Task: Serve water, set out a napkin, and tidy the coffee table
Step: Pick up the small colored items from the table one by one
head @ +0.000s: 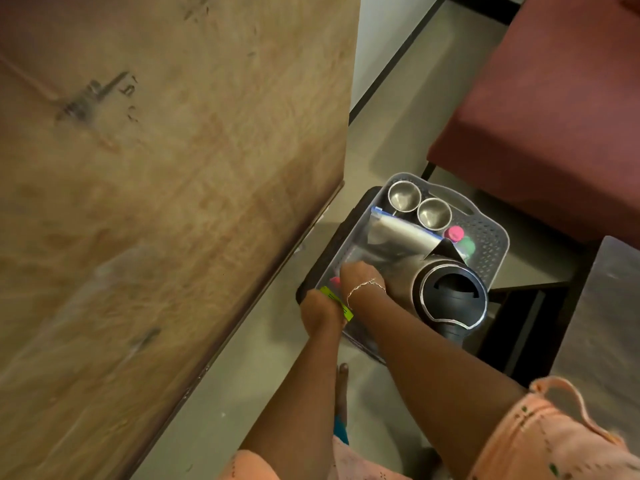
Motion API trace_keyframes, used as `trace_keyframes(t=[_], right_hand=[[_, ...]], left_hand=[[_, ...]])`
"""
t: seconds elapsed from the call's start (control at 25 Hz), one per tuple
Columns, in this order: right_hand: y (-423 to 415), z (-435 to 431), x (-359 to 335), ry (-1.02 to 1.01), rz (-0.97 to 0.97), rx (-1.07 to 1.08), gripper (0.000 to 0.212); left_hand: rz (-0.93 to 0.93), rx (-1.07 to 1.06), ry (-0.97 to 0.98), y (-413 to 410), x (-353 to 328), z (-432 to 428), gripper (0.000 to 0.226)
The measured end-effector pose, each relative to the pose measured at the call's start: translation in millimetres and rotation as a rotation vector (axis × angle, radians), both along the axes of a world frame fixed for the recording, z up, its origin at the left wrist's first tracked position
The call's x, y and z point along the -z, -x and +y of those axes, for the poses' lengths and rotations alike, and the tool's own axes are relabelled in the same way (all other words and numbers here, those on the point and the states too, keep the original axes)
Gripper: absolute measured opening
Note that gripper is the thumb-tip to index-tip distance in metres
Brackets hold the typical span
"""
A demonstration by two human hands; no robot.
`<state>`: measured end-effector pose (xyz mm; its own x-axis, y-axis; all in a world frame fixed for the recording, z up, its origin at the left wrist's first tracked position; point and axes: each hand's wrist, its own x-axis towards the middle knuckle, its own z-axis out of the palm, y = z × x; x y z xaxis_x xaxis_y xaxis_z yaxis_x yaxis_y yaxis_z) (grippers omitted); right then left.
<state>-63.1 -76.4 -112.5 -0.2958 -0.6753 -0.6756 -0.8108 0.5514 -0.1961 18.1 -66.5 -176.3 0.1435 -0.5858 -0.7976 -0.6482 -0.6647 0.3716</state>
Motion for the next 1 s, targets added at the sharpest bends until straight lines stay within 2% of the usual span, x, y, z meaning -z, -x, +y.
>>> trace_keyframes(t=[0.16, 0.4, 0.48, 0.56, 0.64, 0.76, 0.8, 0.88, 0.96, 1.0], right_hand=[[0, -6, 32, -0.039, -0.004, -0.013, 0.034], [-3, -5, 56, -0.076, 0.005, -0.064, 0.033], [-1, -5, 48, -0.071, 0.016, -0.102, 0.037], [0, -3, 31, -0.041, -0.005, -0.099, 0.035], [-2, 6, 1, 0.044, -0.013, -0.052, 0.027], [-14, 41, -55, 0.205, -0.024, 0.014, 0.027], [-19, 58, -73, 0.287, -0.019, 0.027, 0.03], [-23, 99, -104, 0.577, 0.077, 0.029, 0.028], [-15, 146, -121, 0.803, 0.158, 0.066, 0.023], [-8, 169, -125, 0.854, 0.202, 0.082, 0.021]], left_hand=[[-0.015, 0.042, 0.1, 7, -18, 4, 0.03], [-0.028, -0.02, 0.075, 4, -15, 3, 0.026], [0.053, -0.085, 0.078, -4, -21, 9, 0.014], [0.153, -0.12, 0.096, -12, -31, 19, 0.015], [0.176, -0.025, 0.194, -19, -40, 28, 0.016], [0.053, 0.269, 0.403, -28, -54, 43, 0.014], [0.006, 0.384, 0.485, -31, -61, 50, 0.013], [-0.043, 0.541, 0.611, -35, -76, 70, 0.012], [-0.052, 0.622, 0.703, -33, -89, 96, 0.01], [-0.058, 0.647, 0.739, -31, -93, 110, 0.009]])
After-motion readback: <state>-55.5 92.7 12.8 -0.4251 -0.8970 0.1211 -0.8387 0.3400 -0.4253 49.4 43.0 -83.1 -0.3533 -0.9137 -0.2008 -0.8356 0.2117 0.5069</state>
